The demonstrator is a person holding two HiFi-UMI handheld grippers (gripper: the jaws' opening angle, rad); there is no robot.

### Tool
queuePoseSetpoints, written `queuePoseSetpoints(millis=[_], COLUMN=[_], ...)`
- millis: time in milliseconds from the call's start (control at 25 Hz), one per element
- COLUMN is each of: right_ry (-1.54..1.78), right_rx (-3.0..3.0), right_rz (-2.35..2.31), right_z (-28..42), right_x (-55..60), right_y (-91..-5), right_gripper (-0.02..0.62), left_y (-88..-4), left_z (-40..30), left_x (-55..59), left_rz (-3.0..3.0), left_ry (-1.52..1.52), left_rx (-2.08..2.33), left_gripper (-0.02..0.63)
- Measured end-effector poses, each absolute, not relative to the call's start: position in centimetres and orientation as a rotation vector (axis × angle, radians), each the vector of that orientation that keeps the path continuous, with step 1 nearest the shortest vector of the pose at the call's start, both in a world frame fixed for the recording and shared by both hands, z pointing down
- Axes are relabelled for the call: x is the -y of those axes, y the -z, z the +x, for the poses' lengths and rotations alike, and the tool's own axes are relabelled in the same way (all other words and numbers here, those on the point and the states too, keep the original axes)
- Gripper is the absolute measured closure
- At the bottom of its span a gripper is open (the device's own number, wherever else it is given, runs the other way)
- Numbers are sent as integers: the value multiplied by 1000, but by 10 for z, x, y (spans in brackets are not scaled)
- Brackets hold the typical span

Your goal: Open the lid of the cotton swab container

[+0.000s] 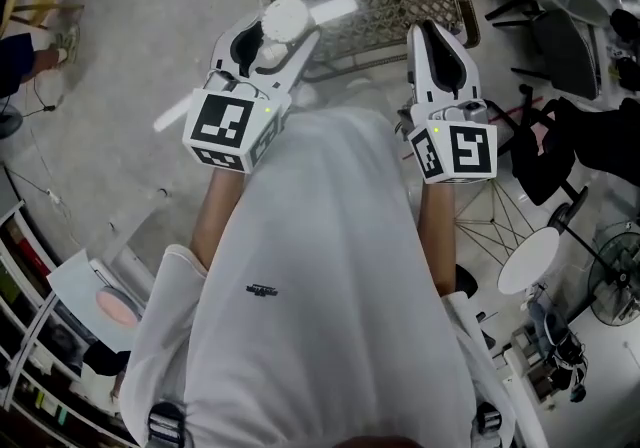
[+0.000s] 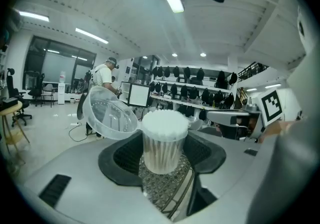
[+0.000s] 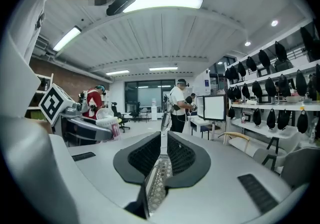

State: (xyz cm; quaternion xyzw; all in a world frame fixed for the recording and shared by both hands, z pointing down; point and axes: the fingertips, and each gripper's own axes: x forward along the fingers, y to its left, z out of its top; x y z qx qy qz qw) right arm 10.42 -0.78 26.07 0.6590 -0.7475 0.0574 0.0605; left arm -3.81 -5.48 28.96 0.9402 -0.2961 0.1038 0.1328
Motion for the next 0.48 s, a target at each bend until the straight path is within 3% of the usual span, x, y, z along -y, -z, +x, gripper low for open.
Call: queuePoseSetpoints(millis=[480], right_ry=[-181], right_rx=[2217], right_rz=[2004], right_z=[107], right_x=[7], right_y=[-267], right_gripper=[595], left_y=[-285], left_z=[-37], left_x=[55], left_rz=[2744], left_ry=[-325], left_rx=[867], left_gripper=[360])
